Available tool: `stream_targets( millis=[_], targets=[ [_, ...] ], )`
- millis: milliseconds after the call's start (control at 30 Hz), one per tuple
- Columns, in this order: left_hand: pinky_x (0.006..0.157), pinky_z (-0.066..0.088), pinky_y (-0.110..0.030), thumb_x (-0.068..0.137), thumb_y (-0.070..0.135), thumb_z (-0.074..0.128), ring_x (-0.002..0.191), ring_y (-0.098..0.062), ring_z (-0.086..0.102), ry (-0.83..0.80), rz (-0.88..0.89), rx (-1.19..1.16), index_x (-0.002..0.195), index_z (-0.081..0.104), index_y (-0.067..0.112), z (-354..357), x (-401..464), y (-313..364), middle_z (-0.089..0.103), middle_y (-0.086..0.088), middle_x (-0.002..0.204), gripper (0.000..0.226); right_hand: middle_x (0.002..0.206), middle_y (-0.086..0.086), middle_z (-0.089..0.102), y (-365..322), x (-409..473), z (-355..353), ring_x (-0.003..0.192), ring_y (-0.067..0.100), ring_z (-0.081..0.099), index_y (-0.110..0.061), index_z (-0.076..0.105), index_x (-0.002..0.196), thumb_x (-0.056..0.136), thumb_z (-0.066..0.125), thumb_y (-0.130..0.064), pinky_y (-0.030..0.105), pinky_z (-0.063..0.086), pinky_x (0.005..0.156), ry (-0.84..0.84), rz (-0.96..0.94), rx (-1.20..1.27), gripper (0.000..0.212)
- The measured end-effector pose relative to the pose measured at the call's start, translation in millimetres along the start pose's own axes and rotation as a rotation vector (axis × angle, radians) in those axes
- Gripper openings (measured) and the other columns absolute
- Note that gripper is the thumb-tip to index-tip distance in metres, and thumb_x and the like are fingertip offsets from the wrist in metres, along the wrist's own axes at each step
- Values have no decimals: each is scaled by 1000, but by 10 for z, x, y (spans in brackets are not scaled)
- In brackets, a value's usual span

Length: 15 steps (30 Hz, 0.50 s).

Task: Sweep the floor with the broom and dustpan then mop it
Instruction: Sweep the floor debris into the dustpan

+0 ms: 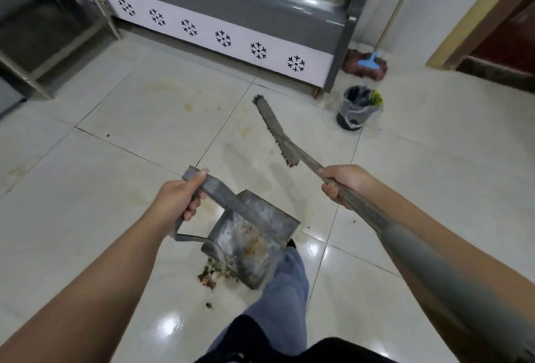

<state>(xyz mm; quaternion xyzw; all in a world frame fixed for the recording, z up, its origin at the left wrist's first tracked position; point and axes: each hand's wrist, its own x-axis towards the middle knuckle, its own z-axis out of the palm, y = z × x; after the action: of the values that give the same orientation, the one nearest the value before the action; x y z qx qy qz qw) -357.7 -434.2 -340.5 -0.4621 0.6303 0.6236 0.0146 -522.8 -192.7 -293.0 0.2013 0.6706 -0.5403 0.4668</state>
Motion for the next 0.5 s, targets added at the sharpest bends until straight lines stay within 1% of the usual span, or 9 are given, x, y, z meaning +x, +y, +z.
stream_targets(
  millis=[33,133,233,400,500],
  targets=[
    [31,21,-11,85,49,58,26,-11,27,2,-16,-1,57,50,7,116,118,63,36,4,33,51,59,5,32,-172,94,-77,17,6,31,-7,40,75,98,46,-9,6,26,25,1,11,-13,24],
    [32,22,-13,83,49,61,28,-13,29,10,-68,-16,56,52,6,487,317,249,38,1,35,52,55,4,33,-674,319,-331,19,6,32,-7,42,75,97,47,-8,7,26,25,-23,61,-27,23],
    [33,24,-14,82,48,62,30,-13,30,20,-81,-48,55,54,5,861,465,540,40,0,36,51,59,4,31,-1107,542,-561,19,6,33,-7,41,76,98,45,-9,7,25,24,-50,106,-82,23],
    [33,24,-16,86,42,61,31,-12,30,117,-143,-103,57,52,4,1359,743,1027,41,-1,38,49,62,5,31,-1693,1015,-898,18,6,32,-6,40,78,99,43,-9,7,27,25,-100,143,-170,21],
    [34,28,-16,85,41,63,40,-16,33,191,-185,-129,61,53,2,1524,875,1269,42,-7,50,46,61,5,31,-2102,1363,-1068,17,6,33,-6,38,81,99,43,-9,8,28,24,-148,174,-208,19]
  ],
)
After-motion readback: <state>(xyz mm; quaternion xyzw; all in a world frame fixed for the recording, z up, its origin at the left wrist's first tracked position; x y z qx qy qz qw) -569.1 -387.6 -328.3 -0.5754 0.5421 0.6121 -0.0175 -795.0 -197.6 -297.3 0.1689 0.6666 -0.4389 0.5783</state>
